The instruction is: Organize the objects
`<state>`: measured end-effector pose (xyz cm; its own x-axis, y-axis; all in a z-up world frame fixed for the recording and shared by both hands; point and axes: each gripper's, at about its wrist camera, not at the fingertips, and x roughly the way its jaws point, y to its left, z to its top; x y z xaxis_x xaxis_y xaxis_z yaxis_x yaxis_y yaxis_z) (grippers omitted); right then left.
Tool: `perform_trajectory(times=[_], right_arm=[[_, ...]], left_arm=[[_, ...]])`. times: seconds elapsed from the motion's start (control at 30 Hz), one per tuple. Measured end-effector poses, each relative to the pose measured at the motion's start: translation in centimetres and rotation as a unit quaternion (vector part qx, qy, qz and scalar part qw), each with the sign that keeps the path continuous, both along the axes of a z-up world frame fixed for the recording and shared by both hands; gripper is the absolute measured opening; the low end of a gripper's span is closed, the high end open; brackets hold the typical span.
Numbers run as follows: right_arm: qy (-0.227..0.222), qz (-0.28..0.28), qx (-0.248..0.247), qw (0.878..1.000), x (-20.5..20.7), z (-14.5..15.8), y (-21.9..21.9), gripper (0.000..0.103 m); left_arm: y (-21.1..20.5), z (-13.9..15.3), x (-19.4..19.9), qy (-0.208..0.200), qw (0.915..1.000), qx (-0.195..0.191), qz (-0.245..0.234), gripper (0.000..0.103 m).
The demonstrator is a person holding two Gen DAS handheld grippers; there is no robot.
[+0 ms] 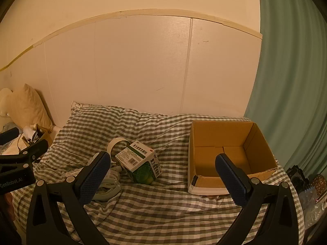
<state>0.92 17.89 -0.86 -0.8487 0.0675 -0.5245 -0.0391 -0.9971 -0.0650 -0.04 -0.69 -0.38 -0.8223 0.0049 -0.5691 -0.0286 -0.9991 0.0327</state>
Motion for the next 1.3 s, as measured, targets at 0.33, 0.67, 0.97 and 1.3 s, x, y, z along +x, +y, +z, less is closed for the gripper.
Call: perform_trajectory(times=[0.33,0.67,0.97,1.3], right_arm=[[-0.003,0.002,0.004,1.0,-0.15,-0.27,-0.55,0.103],[-0.005,0.003,0.004,1.0,-0.16,-0.61,-0.62,0.103],[-0.009,0.008,0.005,1.0,-0.23,-0.69,-0.77,0.103],[-0.011,0.008,0.008,1.0,-0.31,-0.86,-0.87,0.103]], left_arm=[[-0.02,0.07,0.16,0.004,1.0,-0.004,0.0,0.103],[-0.31,0.17,0.13,0.007,0.9999,0.004,0.011,0.103],[-0.48,0.2,0.13,0.006,0.9999,0.002,0.014,0.103],[-0.64,0.15,-0.13,0.003,0.9998,0.003,0.017,0.103]])
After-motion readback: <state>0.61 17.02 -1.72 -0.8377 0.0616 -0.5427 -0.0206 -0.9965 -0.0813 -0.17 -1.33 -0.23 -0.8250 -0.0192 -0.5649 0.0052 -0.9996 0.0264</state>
